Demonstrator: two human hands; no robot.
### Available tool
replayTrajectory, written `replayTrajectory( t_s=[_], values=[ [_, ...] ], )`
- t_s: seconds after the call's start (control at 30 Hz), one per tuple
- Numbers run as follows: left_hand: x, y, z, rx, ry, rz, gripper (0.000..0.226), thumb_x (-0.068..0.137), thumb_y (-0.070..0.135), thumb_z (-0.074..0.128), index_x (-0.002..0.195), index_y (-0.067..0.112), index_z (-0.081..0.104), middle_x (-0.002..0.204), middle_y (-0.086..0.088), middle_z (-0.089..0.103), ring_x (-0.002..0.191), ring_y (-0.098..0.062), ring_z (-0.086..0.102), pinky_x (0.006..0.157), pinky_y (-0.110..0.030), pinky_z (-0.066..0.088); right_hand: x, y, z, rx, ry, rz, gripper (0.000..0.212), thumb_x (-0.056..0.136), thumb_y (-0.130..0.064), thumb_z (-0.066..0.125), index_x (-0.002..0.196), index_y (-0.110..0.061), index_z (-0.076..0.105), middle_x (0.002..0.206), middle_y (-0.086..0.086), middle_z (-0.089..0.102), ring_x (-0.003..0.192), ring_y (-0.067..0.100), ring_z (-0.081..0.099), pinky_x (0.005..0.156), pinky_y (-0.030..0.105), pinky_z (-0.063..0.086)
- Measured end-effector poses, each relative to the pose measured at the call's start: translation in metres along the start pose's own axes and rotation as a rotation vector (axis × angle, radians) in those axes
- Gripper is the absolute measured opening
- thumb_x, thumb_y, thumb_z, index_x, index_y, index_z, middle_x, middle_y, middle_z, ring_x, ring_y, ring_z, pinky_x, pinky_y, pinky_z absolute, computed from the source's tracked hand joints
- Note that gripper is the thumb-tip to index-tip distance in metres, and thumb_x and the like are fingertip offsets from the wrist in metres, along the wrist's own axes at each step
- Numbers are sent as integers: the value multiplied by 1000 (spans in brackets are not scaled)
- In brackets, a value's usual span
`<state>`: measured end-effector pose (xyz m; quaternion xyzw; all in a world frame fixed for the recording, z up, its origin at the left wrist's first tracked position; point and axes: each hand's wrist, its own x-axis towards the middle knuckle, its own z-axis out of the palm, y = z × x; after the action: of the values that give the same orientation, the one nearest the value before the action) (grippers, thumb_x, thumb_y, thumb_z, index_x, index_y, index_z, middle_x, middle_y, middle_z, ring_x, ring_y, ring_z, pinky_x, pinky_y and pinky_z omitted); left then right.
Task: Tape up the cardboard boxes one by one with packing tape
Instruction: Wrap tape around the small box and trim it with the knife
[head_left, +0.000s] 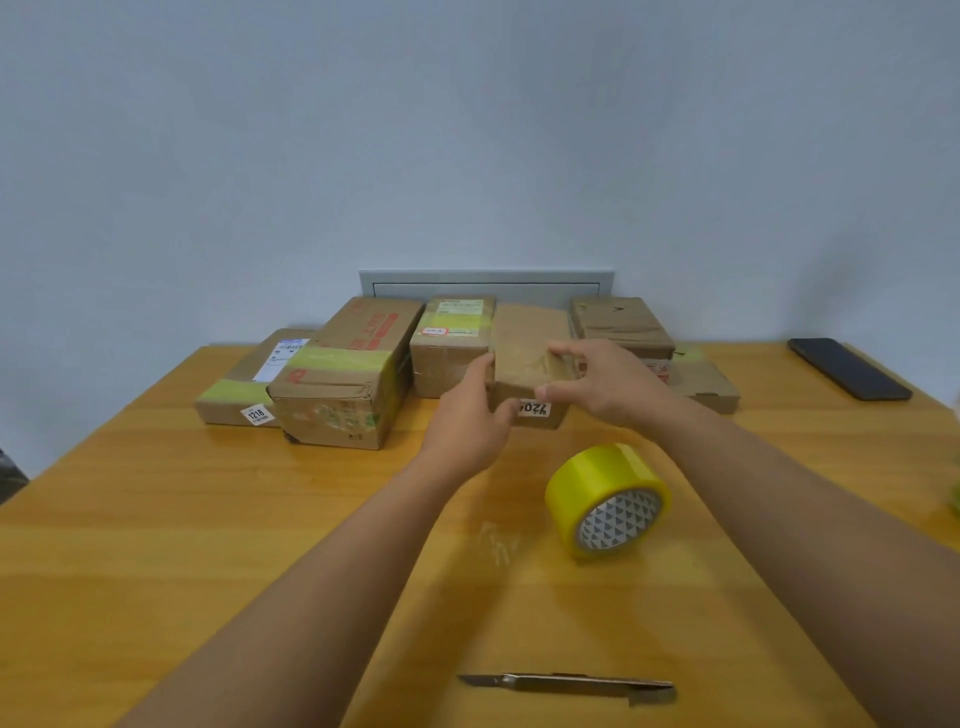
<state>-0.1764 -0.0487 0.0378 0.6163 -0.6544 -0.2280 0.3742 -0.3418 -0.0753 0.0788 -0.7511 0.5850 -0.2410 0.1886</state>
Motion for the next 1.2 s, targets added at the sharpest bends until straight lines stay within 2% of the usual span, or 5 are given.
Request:
replayTrajectory(
  t_s=[0.4,0.77,0.83,0.93,1.2],
  values=[
    [-124,-48,-84,591,-82,70,59,103,33,39,149,55,10,111,3,50,87,-21,56,70,-35,51,-71,-66,69,-15,-188,-217,76,80,-49,74,146,-24,44,133,1,43,107,10,50,90,18,34],
    [-142,-69,-79,830,-135,102,73,98,31,54,156,37,10,165,-7,-3,152,-26,8,106,-34,41,-86,-50,84,-83,-225,-277,74,86,-48,67,149,-24,37,144,-1,46,122,15,51,103,34,45],
    [-142,-71,-76,855,-81,234,79,86,29,72,153,26,31,164,-10,12,149,-31,22,104,-36,44,-87,-39,65,-136,-134,-285,66,90,-47,63,147,-24,40,142,-2,51,122,13,52,101,31,45],
    [-141,-73,-72,833,-148,243,73,99,35,53,158,27,10,165,4,1,152,-19,7,118,-30,11,-88,-30,40,-196,-28,-290,54,93,-47,57,142,-26,47,134,-8,58,118,8,52,90,21,40],
    [-136,-64,-61,917,-87,174,60,89,38,66,144,22,46,144,0,50,130,-24,47,98,-38,46,-90,4,14,-571,-194,-270,79,81,-76,40,148,-37,34,154,-11,34,148,14,14,117,37,21]
  ],
)
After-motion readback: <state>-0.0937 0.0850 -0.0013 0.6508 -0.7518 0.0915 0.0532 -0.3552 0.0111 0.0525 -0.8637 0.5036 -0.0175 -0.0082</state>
